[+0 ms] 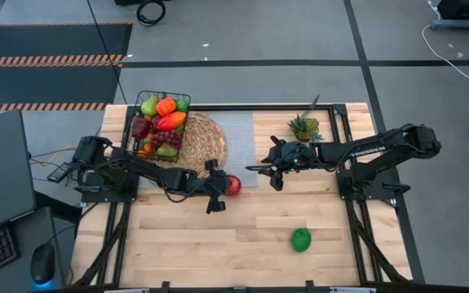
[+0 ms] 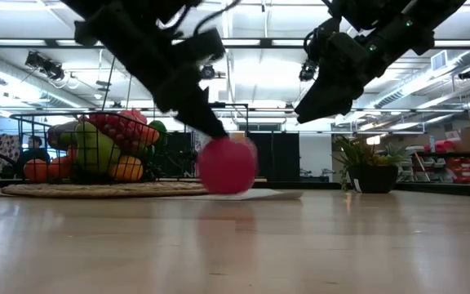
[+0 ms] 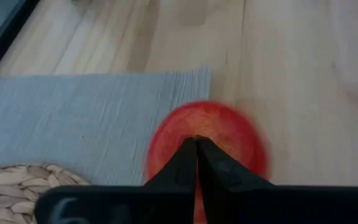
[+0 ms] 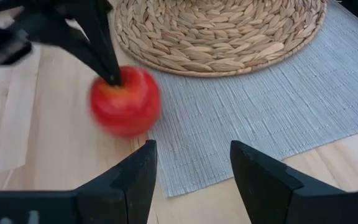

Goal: Build produce basket
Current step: Put the red apple into the wire basket

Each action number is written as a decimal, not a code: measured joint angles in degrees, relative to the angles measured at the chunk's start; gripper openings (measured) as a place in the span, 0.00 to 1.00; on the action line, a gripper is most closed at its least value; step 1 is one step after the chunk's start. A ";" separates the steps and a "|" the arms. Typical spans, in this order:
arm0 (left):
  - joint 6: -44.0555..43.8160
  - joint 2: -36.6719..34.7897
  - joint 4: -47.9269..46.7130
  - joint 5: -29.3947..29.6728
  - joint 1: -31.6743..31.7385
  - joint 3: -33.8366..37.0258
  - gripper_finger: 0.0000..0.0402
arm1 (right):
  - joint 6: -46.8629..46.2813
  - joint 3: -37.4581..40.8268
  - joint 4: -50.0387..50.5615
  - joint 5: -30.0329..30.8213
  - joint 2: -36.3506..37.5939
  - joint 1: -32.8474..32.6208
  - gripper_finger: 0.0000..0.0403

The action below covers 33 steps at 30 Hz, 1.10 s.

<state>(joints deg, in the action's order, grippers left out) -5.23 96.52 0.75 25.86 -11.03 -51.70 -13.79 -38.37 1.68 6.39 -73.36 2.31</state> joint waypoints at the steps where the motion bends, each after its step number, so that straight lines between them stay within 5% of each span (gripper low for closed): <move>1: -0.17 -0.79 -0.02 -0.10 0.00 0.00 0.02 | -0.02 0.00 0.12 0.00 0.00 0.01 0.52; 7: -2.12 -7.46 -5.15 0.74 -0.05 -0.04 0.01 | -0.14 0.00 1.11 0.00 0.00 0.00 0.52; 14: -8.54 -17.93 -23.47 11.90 0.55 -0.11 0.01 | -0.14 0.00 2.09 -0.17 0.00 -0.25 0.52; 33: -27.35 -41.80 -52.69 20.17 6.41 -0.15 0.01 | -0.12 0.02 1.81 -0.46 0.00 -1.39 0.52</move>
<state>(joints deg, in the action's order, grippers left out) -32.58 54.72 -51.93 46.03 -4.62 -51.86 -13.91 -38.35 3.49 5.93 -73.36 0.92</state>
